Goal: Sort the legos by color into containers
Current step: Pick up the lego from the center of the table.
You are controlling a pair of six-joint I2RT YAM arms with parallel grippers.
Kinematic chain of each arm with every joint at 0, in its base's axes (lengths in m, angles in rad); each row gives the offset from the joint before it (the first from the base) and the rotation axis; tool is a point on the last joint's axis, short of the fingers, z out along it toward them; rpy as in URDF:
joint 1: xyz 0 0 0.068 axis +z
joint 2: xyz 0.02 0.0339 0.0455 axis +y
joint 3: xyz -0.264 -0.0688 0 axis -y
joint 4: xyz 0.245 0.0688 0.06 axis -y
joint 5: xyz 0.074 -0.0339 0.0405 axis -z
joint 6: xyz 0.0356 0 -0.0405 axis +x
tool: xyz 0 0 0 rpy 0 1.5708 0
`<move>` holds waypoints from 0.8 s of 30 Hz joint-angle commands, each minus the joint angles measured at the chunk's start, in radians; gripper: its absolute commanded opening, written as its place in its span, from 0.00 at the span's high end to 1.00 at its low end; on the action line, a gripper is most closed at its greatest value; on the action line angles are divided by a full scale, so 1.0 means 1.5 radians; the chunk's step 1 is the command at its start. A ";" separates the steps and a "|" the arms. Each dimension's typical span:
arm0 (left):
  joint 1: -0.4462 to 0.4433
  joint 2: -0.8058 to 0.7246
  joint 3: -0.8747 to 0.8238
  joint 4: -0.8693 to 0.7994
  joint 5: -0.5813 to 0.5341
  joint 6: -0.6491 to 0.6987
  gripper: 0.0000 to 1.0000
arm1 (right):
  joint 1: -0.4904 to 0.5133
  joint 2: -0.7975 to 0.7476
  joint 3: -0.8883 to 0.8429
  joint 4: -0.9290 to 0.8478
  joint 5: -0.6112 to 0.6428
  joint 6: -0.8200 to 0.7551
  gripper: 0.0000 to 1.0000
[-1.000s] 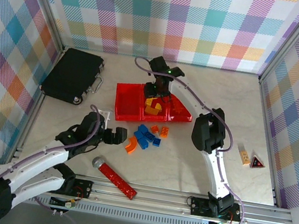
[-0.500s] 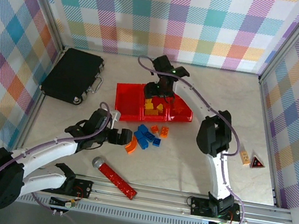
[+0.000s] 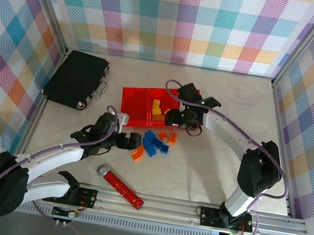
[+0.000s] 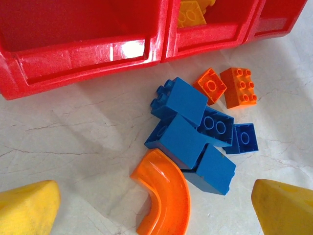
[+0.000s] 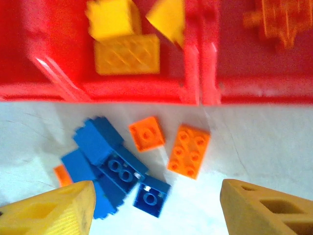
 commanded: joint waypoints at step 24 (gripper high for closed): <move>-0.067 0.128 0.112 -0.060 -0.061 -0.019 0.00 | 0.006 0.013 -0.084 0.036 0.041 0.133 0.34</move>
